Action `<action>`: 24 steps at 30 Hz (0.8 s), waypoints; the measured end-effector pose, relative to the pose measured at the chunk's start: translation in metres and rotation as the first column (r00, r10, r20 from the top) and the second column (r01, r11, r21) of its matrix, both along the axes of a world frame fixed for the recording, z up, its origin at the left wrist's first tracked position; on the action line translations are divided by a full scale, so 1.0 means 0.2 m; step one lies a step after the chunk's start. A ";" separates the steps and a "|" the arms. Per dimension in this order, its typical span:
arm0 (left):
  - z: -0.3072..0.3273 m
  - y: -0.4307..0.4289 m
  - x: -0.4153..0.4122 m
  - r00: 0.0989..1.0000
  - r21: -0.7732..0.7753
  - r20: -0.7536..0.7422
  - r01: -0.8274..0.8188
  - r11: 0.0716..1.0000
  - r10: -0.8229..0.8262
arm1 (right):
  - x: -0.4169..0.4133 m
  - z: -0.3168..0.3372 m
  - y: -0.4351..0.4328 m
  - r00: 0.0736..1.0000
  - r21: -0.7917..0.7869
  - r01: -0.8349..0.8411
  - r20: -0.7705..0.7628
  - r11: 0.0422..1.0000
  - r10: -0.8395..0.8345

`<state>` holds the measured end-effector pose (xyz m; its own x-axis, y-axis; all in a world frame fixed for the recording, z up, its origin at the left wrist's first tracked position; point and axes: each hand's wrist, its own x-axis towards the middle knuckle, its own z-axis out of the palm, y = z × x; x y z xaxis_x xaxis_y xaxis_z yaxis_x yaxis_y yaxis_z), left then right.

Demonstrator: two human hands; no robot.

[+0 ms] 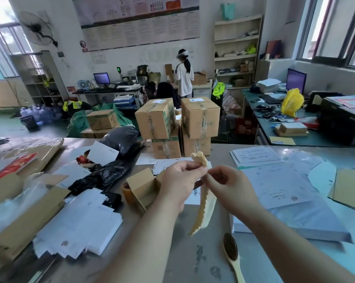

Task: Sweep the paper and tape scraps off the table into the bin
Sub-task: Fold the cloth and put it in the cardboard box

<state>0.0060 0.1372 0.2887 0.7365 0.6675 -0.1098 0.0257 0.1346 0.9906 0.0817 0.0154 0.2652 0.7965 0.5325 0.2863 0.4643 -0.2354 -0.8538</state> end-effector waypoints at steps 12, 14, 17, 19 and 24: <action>-0.23 0.18 -0.38 0.986 -0.092 -0.097 0.123 0.988 -0.132 | -0.17 -0.24 0.00 0.912 0.097 -0.247 -0.314 0.964 0.265; -0.34 0.26 -0.54 0.977 -0.148 -0.123 0.157 0.977 -0.175 | -0.25 -0.34 0.00 0.838 0.140 -0.282 -0.445 0.949 0.315; -0.53 0.35 -0.79 0.964 -0.215 -0.162 0.175 0.961 -0.211 | -0.37 -0.48 -0.01 0.794 0.088 -0.308 -0.524 0.947 0.307; -0.70 0.41 -0.97 0.964 -0.281 -0.187 0.133 0.951 -0.190 | -0.48 -0.59 0.01 0.783 0.019 -0.340 -0.548 0.940 0.294; -1.18 0.50 -1.44 0.970 -0.574 -0.242 -0.174 0.800 0.037 | -0.78 -0.79 0.12 0.775 -0.120 -0.413 -0.566 0.903 0.280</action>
